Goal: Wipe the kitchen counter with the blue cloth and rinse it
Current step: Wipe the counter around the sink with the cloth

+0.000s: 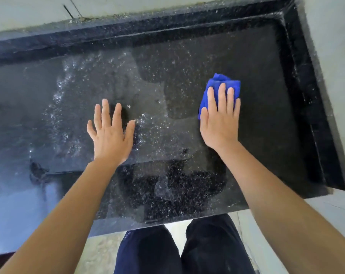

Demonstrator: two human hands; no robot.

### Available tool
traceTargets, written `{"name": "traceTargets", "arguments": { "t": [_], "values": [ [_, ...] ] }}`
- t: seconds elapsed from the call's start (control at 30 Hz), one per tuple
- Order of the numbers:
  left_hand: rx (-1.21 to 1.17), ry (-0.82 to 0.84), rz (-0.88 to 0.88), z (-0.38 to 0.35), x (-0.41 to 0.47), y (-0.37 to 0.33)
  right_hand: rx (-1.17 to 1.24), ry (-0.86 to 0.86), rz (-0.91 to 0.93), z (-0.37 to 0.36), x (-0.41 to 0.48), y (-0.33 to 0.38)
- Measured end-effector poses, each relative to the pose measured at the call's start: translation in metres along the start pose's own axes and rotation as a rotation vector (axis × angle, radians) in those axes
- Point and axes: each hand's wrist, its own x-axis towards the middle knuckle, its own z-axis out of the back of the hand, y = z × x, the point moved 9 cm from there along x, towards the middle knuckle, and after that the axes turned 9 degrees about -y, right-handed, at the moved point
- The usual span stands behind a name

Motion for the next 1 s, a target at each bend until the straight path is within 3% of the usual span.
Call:
{"name": "traceTargets", "arguments": {
  "t": [0.17,0.37,0.63,0.77,0.83,1.0],
  "values": [
    [-0.022,-0.036,0.077,-0.007,-0.07,0.027,0.05,0.075,0.267,-0.013,-0.073,0.108],
    [0.071,0.048,0.05,-0.032,-0.094,0.034,0.057,0.061,0.458,-0.014,-0.059,0.077],
    [0.087,0.021,0.009,-0.035,-0.094,0.035,-0.031,-0.006,-0.12,-0.001,-0.049,-0.053],
    [0.059,0.004,0.007,-0.034,-0.092,0.035,-0.026,-0.06,-0.345,-0.002,-0.091,-0.035],
    [0.012,0.012,0.007,-0.033,-0.091,0.036,-0.023,-0.031,-0.269,-0.004,-0.117,0.007],
    [-0.048,-0.026,-0.069,-0.011,-0.085,0.047,0.034,0.056,0.135,-0.021,-0.156,0.139]
  ]
}}
